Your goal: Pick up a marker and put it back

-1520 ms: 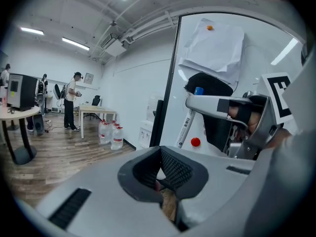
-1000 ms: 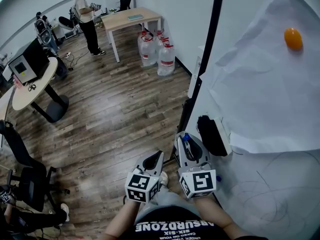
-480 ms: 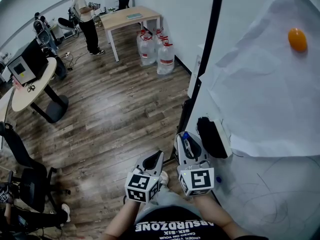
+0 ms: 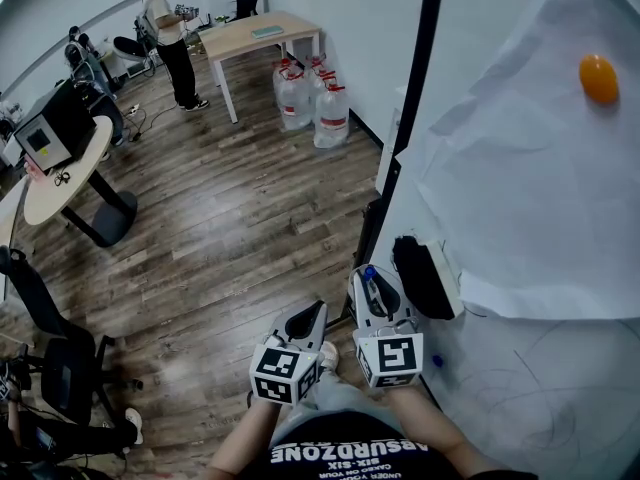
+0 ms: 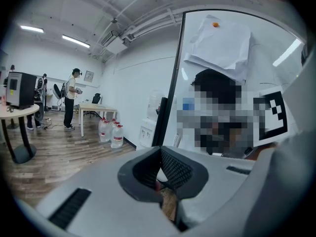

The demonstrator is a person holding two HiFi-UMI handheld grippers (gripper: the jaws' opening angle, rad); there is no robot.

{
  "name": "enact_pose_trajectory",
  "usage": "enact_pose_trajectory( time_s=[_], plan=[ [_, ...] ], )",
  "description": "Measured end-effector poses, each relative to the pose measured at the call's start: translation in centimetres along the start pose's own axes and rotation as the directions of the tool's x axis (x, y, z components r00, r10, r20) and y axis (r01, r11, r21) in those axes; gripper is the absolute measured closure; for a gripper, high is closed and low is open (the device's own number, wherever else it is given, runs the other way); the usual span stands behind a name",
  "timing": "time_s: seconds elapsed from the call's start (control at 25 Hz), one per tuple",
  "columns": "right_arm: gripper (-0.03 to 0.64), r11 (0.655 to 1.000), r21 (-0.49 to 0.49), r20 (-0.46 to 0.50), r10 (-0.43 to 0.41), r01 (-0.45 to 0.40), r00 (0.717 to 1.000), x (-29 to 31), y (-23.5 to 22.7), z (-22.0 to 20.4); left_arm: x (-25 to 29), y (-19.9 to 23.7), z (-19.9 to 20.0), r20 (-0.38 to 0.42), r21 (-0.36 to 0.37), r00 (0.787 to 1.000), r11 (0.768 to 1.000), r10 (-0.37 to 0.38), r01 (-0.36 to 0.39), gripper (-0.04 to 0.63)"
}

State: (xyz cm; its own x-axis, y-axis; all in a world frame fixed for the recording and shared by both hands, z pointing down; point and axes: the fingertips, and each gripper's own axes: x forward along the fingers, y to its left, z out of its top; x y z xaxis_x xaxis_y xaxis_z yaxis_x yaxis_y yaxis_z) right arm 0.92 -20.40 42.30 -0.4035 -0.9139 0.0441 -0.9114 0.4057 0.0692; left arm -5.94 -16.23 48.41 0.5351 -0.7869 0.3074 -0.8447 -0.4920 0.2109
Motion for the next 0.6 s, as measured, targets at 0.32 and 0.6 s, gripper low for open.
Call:
enact_pose_trajectory(
  time_s=[0.32,0.6],
  plan=[
    [0.546,1.0,-0.014,-0.034,-0.001,0.0,0.999,0.7,-0.5,-1.3,0.4,0.0,0.3,0.002,-0.001,1.0,1.0,0.001,-0.001,0.588],
    [0.546,1.0,-0.005,-0.061,0.007,-0.008,0.998,1.1,-0.6,-2.6,0.6,-0.2,0.5,0.0,0.006,1.0,1.0,-0.001,0.001,0.588]
  ],
)
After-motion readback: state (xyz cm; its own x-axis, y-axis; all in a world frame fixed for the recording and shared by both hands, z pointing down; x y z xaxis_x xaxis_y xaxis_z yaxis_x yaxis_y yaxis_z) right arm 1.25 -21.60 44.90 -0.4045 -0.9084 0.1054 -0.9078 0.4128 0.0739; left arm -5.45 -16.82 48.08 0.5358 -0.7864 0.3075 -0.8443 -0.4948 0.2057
